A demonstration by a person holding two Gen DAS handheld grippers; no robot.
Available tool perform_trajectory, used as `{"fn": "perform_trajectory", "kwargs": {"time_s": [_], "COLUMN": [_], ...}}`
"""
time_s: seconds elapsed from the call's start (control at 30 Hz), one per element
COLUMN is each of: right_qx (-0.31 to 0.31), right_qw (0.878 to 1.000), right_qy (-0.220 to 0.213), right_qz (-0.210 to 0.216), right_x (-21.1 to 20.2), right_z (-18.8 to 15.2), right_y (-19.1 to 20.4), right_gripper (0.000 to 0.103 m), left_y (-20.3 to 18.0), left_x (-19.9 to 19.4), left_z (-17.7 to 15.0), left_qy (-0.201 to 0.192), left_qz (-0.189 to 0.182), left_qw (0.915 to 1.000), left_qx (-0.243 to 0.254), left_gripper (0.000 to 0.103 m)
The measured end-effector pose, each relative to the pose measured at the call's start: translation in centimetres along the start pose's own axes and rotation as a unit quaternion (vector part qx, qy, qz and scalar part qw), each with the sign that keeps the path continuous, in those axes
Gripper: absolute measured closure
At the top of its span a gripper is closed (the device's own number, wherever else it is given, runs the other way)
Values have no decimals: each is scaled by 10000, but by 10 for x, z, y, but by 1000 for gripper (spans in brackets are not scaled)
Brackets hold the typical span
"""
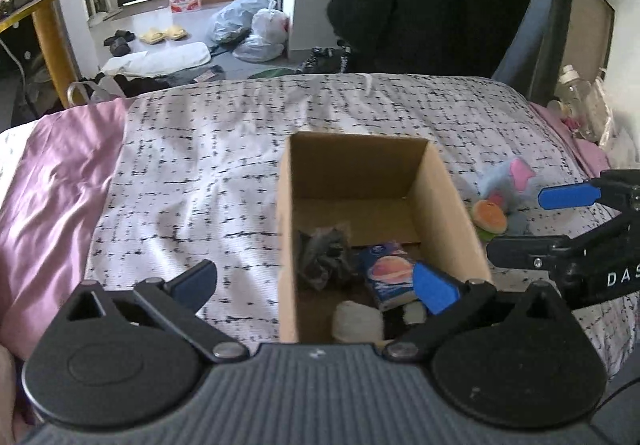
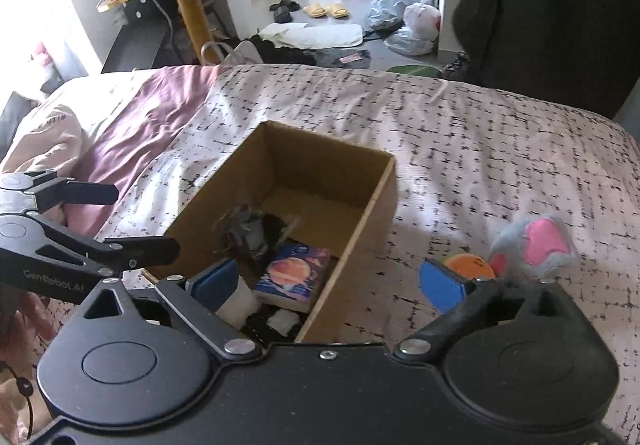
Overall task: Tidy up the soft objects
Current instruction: 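Lower the tissue pack into the box and open the right tool, then move both tools from the box toward the burger plush and elephant plush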
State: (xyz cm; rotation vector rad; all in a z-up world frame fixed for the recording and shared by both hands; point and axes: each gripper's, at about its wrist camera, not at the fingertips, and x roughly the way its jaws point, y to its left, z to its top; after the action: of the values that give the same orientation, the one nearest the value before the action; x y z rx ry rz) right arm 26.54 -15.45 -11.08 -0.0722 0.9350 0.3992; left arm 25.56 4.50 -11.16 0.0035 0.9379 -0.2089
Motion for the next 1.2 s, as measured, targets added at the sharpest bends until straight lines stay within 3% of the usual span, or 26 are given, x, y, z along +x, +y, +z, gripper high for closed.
{"fn": "perform_trajectory", "kwargs": {"time_s": [0.43,1.1,1.2], "right_qx": [262,909,1014], "right_qw": [9995,9952,9943], "right_qy": [-105,-263,-252], "right_qz": [-104,-248,-230], "right_x": [-27,-44,-41], "right_z": [-27,-61,-69], "right_y": [-47,-122,-133], "right_gripper": [0,0,0], "left_y": [-56,-129,-139], "left_x": [8,27,31], "left_z": [13,31,33], "left_qy": [228,383,419], "left_qz": [-241,-396,-572], "left_qw": [9978,9927,9925], "left_qx": [582,1070,995], "left_gripper": [0,0,0]}}
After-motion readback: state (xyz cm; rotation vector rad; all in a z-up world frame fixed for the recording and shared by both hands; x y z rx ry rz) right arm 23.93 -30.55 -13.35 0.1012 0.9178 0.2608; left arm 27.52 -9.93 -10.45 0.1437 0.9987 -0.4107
